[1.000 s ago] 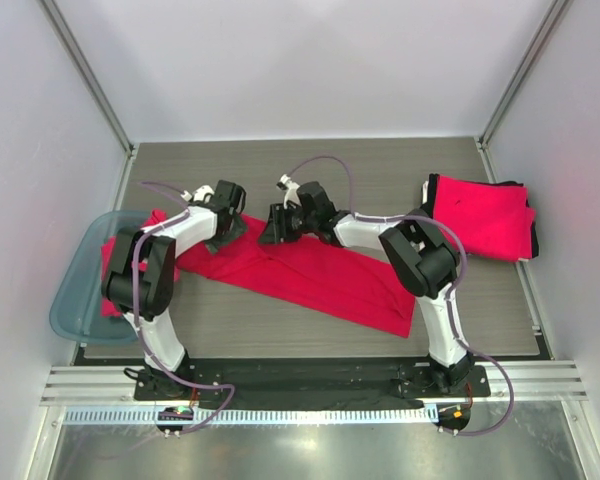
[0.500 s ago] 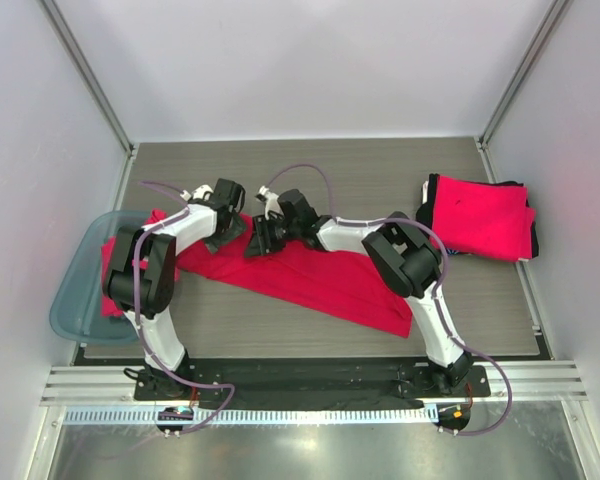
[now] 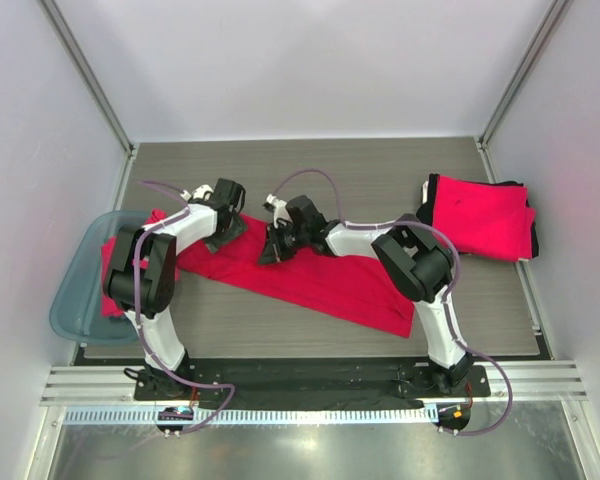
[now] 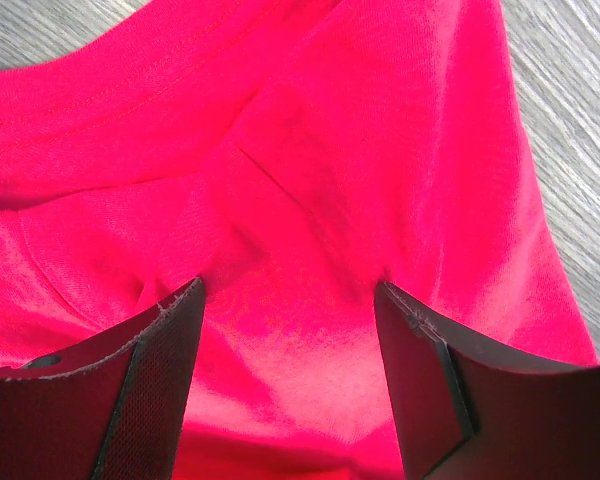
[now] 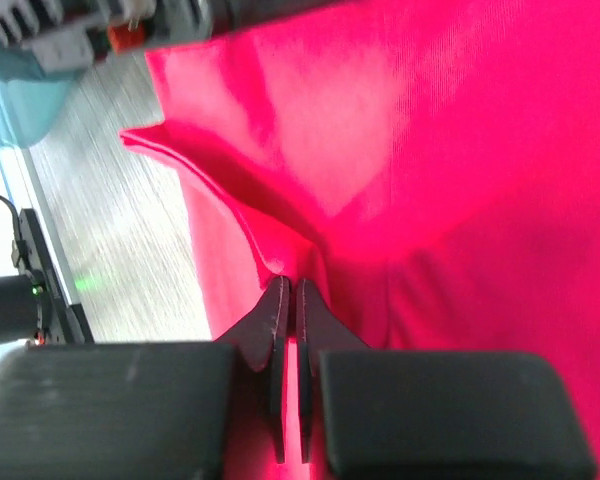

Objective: Fold and stack the t-shirts
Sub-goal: Fold the tshirt

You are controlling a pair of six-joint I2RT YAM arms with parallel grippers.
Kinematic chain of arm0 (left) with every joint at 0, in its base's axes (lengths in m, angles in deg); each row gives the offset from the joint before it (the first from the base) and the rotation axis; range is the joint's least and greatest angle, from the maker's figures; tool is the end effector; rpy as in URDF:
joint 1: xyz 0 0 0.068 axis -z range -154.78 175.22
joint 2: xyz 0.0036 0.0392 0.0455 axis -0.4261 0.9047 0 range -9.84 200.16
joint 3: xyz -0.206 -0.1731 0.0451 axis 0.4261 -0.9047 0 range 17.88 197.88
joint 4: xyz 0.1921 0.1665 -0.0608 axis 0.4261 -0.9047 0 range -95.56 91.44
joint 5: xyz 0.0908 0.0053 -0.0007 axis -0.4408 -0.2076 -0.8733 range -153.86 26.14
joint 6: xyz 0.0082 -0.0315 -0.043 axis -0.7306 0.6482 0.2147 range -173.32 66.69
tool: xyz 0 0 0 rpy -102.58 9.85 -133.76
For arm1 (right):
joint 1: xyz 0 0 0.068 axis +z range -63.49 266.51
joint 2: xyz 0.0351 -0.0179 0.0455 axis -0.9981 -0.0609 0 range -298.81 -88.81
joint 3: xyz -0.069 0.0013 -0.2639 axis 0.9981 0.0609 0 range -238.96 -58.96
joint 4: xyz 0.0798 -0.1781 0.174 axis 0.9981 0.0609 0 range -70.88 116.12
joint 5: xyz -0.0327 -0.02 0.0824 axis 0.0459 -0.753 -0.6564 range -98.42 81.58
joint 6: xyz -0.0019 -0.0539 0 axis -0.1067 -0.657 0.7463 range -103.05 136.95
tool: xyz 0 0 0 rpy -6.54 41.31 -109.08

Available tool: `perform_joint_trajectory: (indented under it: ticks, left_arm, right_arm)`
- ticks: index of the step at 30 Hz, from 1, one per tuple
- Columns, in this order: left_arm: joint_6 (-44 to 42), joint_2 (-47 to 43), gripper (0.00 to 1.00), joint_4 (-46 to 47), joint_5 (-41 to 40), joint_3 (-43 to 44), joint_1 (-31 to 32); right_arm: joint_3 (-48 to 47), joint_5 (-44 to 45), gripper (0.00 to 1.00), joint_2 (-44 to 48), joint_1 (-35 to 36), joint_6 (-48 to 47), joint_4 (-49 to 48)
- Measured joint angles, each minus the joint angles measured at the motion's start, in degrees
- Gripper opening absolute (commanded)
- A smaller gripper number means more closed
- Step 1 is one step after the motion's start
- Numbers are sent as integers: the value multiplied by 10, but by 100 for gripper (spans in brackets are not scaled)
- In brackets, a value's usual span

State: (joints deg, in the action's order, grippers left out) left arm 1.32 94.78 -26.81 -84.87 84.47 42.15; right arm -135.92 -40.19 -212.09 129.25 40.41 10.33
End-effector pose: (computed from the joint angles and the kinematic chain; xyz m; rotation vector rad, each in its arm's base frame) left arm 0.3478 -0.0925 0.1671 -0.9341 2.4234 0.0717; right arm 0.3251 0.3262 0.1350 -0.7286 2.2938 1.2096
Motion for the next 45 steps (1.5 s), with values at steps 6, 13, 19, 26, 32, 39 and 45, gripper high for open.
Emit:
perform_joint_trajectory:
  ticks: [6,13,19,26,32,39,45]
  left_arm:
    - [0,0,69,0,-3,0,0]
    - [0,0,69,-1,-9,0,0]
    - [-4,0,69,-2,-16,0,0]
    - [-40,-35,71,7,-42,-15,18]
    - [-58,-163,75,35,-54,-57,72]
    - [-27,-241,77,42,-35,-136,85]
    - [37,-332,77,14,-37,-232,122]
  right_arm:
    - [38,3,14,46,0,-13,14]
    - [92,-40,55,104,0,-49,48]
    - [132,-57,51,140,2,-56,69]
    - [132,2,38,168,-1,-34,80]
    - [210,142,36,304,-4,-20,149]
    - [372,391,4,543,-10,66,259]
    - [425,468,1,617,-15,129,343]
